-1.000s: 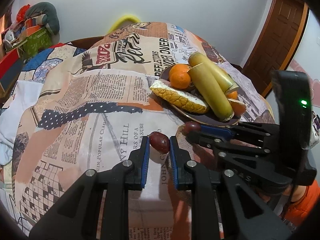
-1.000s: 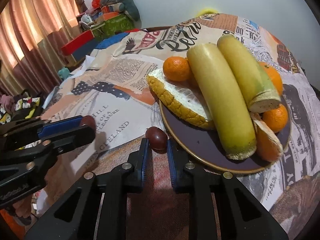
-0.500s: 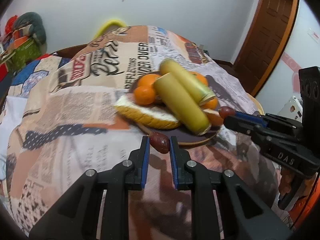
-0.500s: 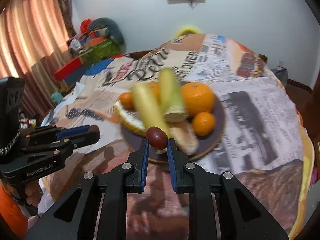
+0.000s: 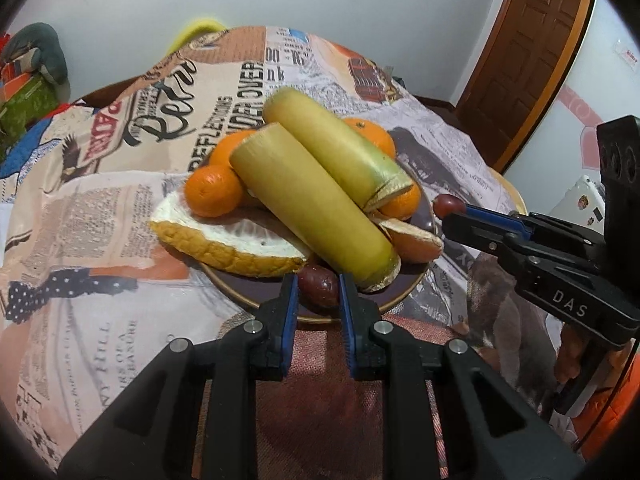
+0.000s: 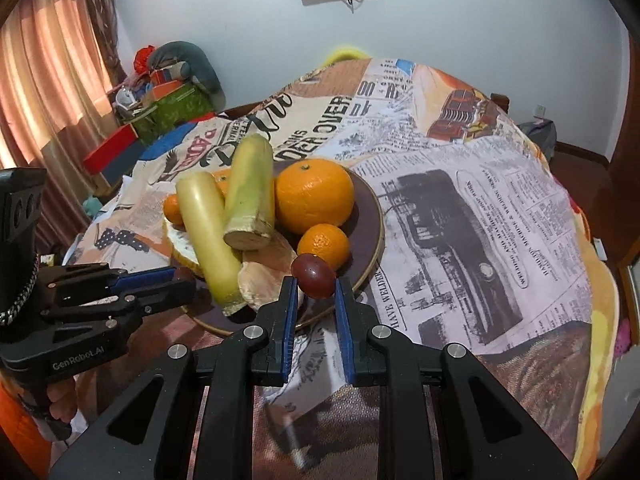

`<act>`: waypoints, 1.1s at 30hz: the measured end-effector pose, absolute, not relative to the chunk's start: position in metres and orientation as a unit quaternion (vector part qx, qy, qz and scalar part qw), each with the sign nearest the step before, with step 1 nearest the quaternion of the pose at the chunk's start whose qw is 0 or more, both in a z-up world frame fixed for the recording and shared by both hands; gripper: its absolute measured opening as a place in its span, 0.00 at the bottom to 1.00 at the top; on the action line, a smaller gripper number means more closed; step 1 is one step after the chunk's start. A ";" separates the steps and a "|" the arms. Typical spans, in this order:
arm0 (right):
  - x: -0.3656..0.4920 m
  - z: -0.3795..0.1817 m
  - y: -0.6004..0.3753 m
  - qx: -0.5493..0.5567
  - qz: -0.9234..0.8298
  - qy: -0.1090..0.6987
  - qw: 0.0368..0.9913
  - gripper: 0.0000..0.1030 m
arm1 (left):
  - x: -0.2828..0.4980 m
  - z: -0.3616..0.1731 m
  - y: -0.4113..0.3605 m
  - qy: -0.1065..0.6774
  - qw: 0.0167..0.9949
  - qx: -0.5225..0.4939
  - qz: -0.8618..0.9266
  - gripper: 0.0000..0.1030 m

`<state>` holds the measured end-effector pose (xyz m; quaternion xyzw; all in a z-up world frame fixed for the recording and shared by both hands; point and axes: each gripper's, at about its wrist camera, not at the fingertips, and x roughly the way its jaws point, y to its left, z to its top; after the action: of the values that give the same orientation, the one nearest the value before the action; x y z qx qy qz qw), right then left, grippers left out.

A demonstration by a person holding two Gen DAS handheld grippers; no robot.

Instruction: Organize fruits

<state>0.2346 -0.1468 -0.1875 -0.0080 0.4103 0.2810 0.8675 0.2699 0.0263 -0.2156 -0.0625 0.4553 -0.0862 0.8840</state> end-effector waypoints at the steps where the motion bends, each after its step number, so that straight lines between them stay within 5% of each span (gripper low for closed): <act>1: 0.235 -0.189 -0.147 -0.007 0.284 0.412 0.866 0.18 | 0.271 -0.217 0.025 0.457 0.883 -0.061 -0.087 0.19; 8: 0.239 -0.196 -0.145 -0.009 0.278 0.418 0.865 0.18 | 0.276 -0.222 0.023 0.466 0.879 -0.056 -0.081 0.19; 13: 0.242 -0.197 -0.147 -0.014 0.275 0.423 0.864 0.21 | 0.275 -0.220 0.022 0.465 0.881 -0.051 -0.072 0.35; 18: 0.239 -0.191 -0.148 -0.019 0.277 0.418 0.865 0.22 | 0.269 -0.212 0.021 0.459 0.885 -0.044 -0.069 0.37; 33: 0.161 -0.058 -0.175 0.001 0.283 0.258 0.924 0.28 | 0.189 -0.072 0.023 0.293 0.954 -0.040 -0.050 0.37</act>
<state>0.1607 -0.1753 -0.0583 0.0013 0.2579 0.2832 0.9237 0.1885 0.0228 -0.0720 -0.0405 0.2929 -0.0500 0.9540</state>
